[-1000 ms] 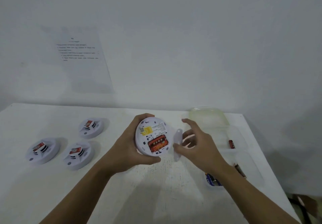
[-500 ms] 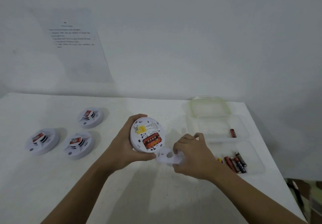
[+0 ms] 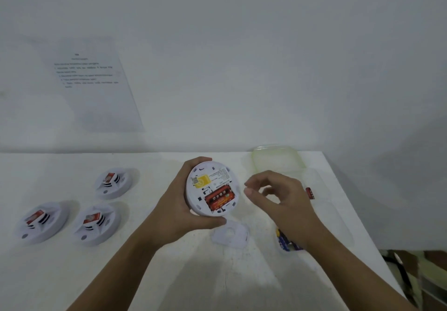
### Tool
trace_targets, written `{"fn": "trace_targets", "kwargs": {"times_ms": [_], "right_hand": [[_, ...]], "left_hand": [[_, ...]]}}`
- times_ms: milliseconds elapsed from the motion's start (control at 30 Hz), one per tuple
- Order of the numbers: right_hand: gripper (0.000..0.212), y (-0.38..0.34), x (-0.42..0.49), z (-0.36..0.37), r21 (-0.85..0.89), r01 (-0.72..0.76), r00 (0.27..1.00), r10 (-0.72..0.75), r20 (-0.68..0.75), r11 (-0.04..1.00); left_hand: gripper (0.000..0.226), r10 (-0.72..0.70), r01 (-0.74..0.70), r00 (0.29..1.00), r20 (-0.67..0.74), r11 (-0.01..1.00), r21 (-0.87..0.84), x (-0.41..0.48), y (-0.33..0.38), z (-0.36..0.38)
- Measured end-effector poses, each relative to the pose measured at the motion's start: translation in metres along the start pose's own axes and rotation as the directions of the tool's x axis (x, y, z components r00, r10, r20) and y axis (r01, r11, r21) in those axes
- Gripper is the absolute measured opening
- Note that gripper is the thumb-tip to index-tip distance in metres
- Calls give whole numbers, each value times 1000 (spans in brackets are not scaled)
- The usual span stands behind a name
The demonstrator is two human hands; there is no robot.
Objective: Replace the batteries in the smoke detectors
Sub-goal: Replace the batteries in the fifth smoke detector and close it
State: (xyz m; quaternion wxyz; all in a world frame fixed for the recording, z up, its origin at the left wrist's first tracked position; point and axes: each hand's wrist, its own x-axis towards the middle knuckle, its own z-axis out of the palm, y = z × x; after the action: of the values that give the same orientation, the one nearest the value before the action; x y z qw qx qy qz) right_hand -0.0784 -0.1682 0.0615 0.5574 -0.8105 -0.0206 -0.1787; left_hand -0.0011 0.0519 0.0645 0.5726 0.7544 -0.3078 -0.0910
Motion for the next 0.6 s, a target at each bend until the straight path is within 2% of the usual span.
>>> {"fn": "trace_targets", "kwargs": {"times_ms": [167, 233, 300, 433, 600], "right_hand": [[11, -15, -1, -8, -129, 141, 987, -149, -55, 982], [13, -12, -3, -13, -180, 149, 980, -169, -106, 972], [12, -8, -6, -18, -191, 102, 980, -132, -150, 976], [11, 3, -12, -29, -104, -24, 979, 2, -204, 994], [15, 18, -21, -47, -46, -146, 970, 134, -203, 988]], "left_hand": [[98, 43, -42, 998, 35, 999, -8, 15, 15, 18], [99, 60, -60, 997, 42, 998, 3, 21, 18, 25], [99, 67, -67, 997, 39, 998, 1, 26, 20, 33], [99, 72, -72, 997, 40, 997, -17, 33, 20, 55], [98, 63, -62, 995, 76, 998, -27, 40, 16, 87]]}}
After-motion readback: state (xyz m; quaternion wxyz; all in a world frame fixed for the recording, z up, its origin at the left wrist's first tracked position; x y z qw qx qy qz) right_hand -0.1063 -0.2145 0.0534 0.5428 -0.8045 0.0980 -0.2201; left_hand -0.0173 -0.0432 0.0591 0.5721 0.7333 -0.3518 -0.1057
